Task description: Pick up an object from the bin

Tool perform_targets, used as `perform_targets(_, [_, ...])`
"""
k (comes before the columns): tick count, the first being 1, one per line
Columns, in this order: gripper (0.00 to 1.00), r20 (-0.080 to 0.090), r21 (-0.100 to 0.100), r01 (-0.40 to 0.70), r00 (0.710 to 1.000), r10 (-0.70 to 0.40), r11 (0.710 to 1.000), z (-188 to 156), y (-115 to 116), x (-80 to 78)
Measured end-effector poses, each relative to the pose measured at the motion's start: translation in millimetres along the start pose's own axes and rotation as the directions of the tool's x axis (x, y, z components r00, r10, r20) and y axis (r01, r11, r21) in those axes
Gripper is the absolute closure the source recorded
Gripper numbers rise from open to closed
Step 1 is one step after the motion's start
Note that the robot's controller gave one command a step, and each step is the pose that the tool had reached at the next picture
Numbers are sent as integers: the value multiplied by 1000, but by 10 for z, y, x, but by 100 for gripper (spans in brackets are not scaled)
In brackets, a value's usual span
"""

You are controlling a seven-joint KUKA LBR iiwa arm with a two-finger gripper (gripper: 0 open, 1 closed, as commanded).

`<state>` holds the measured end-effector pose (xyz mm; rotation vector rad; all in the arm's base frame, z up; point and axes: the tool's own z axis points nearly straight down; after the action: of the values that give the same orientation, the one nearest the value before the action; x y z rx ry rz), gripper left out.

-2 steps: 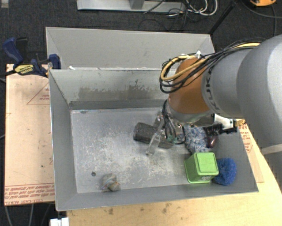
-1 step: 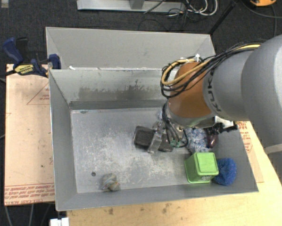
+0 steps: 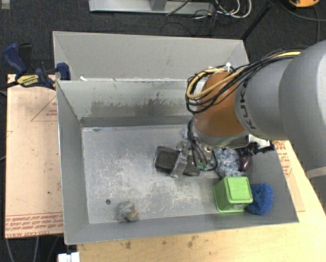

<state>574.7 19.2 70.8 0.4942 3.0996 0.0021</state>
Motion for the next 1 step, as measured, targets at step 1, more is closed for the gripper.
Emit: perform_targets(1, [100, -6, 2, 0, 1000, 0, 1000, -44, -6, 16])
